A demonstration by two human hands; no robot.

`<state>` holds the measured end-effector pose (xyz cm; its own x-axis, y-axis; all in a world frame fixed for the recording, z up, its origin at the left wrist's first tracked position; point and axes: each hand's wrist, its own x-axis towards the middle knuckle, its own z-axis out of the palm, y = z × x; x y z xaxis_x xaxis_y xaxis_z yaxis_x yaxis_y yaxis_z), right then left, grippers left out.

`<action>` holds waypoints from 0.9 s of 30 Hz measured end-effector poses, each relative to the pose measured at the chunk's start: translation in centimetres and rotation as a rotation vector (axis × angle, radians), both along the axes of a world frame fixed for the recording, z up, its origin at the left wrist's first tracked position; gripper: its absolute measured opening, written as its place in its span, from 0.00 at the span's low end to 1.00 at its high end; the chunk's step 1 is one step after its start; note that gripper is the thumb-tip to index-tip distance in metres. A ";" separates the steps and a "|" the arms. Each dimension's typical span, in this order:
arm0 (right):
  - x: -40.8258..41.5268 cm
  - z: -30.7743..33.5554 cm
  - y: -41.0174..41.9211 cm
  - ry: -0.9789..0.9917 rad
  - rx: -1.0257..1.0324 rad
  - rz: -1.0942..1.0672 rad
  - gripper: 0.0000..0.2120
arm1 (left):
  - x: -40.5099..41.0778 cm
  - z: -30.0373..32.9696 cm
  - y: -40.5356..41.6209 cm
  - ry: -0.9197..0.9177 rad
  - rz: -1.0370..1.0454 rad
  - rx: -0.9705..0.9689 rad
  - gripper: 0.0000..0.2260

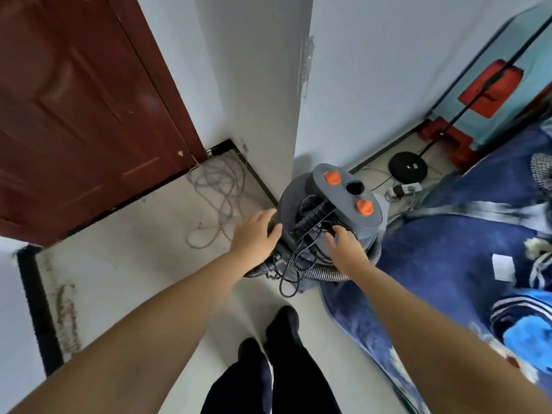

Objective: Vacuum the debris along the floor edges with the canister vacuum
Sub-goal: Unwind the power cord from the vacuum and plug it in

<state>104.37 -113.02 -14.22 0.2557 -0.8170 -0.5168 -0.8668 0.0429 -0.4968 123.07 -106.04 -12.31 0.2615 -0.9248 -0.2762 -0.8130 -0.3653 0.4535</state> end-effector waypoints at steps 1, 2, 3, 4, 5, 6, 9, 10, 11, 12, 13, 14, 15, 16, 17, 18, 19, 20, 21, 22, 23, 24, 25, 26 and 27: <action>0.5 -1.2 -1.3 -0.021 0.019 -0.043 0.20 | 0.0 -1.2 -1.5 0.019 -0.011 0.013 0.21; 1.0 -2.4 -2.4 -0.039 0.049 -0.087 0.19 | 0.1 -2.4 -2.9 0.044 -0.009 0.031 0.21; 1.6 -3.7 -3.5 -0.053 0.088 -0.142 0.18 | 0.1 -3.7 -4.2 0.070 0.002 0.049 0.21; 2.1 -4.9 -4.4 -0.064 0.125 -0.200 0.19 | 0.1 -4.9 -5.5 0.092 0.011 0.064 0.21; 2.6 -6.1 -5.0 -0.074 0.171 -0.259 0.20 | 0.2 -6.1 -6.6 0.112 0.016 0.079 0.21; 3.2 -7.3 -5.4 -0.089 0.215 -0.318 0.20 | 0.3 -7.3 -7.6 0.134 0.022 0.095 0.21; 4.4 -10.3 -6.0 -0.134 0.278 -0.508 0.21 | 0.3 -10.4 -10.4 0.192 0.023 0.119 0.21; 4.8 -11.1 -6.3 -0.157 0.285 -0.563 0.20 | 0.2 -11.4 -11.4 0.214 0.024 0.122 0.21; 5.0 -11.7 -6.8 -0.182 0.300 -0.616 0.20 | 0.0 -12.3 -12.5 0.238 0.029 0.125 0.22; 5.2 -12.3 -7.2 -0.201 0.313 -0.659 0.20 | -0.3 -13.3 -13.7 0.253 0.030 0.127 0.22; 5.3 -12.9 -7.7 -0.211 0.322 -0.689 0.20 | -0.4 -14.3 -14.9 0.257 0.028 0.135 0.22; 5.3 -13.6 -8.2 -0.205 0.316 -0.700 0.21 | -0.5 -15.3 -15.9 0.246 0.022 0.156 0.23; 5.4 -14.3 -8.5 -0.184 0.297 -0.695 0.21 | -0.5 -16.3 -16.8 0.218 0.004 0.184 0.22; 5.5 -14.9 -8.6 -0.155 0.271 -0.680 0.21 | -0.3 -17.1 -17.4 0.185 -0.025 0.208 0.22; 5.5 -15.4 -8.6 -0.128 0.248 -0.663 0.22 | -0.1 -17.9 -17.7 0.157 -0.058 0.218 0.20; 5.6 -15.9 -8.5 -0.113 0.226 -0.649 0.22 | 0.2 -18.6 -17.8 0.143 -0.091 0.211 0.18; 5.6 -16.1 -8.3 -0.108 0.207 -0.642 0.21 | 0.5 -19.1 -17.8 0.149 -0.115 0.196 0.17; 5.6 -16.3 -8.2 -0.104 0.197 -0.642 0.20 | 0.7 -19.4 -17.6 0.172 -0.128 0.181 0.16; 5.5 -16.3 -8.1 -0.103 0.193 -0.642 0.19 | 0.9 -19.5 -17.4 0.195 -0.132 0.170 0.16; 5.5 -16.3 -8.1 -0.106 0.190 -0.637 0.20 | 0.9 -19.6 -17.4 0.209 -0.132 0.160 0.16; 5.6 -16.2 -8.0 -0.106 0.191 -0.632 0.20 | 0.9 -19.6 -17.1 0.217 -0.129 0.159 0.16; 5.7 -16.0 -7.8 -0.100 0.193 -0.624 0.20 | 0.9 -19.5 -16.8 0.221 -0.119 0.160 0.16; 5.8 -15.9 -7.6 -0.094 0.192 -0.613 0.20 | 0.9 -19.5 -16.4 0.225 -0.106 0.161 0.16; 5.9 -15.8 -7.2 -0.088 0.188 -0.600 0.20 | 0.9 -19.5 -15.9 0.227 -0.097 0.159 0.15; 5.9 -15.7 -6.8 -0.083 0.182 -0.587 0.20 | 0.9 -19.5 -15.3 0.226 -0.089 0.156 0.15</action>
<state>110.27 -119.83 -29.89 -0.1640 -0.7342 -0.6588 -0.6320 0.5910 -0.5013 123.94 -121.33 -31.80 0.0970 -0.8832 -0.4589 -0.7300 -0.3765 0.5704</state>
